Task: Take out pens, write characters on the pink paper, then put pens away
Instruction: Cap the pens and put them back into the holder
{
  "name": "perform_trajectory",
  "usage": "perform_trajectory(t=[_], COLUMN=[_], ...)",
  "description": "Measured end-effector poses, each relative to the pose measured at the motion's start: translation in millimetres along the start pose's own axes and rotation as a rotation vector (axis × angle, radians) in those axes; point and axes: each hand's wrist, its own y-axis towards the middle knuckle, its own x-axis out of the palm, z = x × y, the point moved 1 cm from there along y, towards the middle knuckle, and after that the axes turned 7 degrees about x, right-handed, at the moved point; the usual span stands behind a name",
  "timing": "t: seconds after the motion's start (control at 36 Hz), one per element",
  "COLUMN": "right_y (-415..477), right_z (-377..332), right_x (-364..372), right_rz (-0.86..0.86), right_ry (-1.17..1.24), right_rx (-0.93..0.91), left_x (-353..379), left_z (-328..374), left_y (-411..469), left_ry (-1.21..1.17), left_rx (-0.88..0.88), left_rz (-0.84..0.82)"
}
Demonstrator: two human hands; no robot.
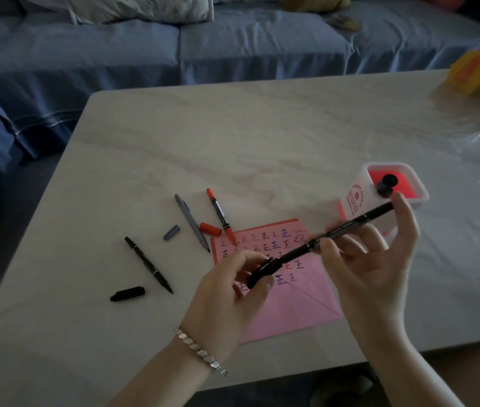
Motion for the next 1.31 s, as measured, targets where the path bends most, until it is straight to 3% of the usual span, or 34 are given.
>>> perform_trajectory(t=[0.19,0.28,0.5,0.72,0.94,1.11,1.22,1.31], right_y=[-4,-3,-2,-9,-13,-12,-2,11], right_z=[2,3,2,8,11,18,23,15], right_x=[2,-3,0,3,3,2,-5,-18], right_rz=[-0.095,-0.059,-0.188,-0.082,-0.043,0.027,0.015,0.031], right_ry=[0.058,0.036,-0.063,-0.107,-0.115,-0.042,-0.02,-0.105], right_rx=[0.096,0.221,0.486,0.384,0.306,0.435,0.564,0.459], left_x=[-4,-5,0,5,2,11,21,29], left_z=[0,-2,-3,-7,5,-5,-9,-8], left_y=[-2,-3,-6,-4,-2,3,16,36], left_ry=[0.017,0.024,0.054,0.098,-0.183,0.368,0.235,0.105], left_rx=[0.119,0.126,0.146,0.205,0.05,0.349,0.217,0.111], left_rz=[0.045,0.008,-0.104,-0.082,-0.134,-0.066,-0.066,-0.104])
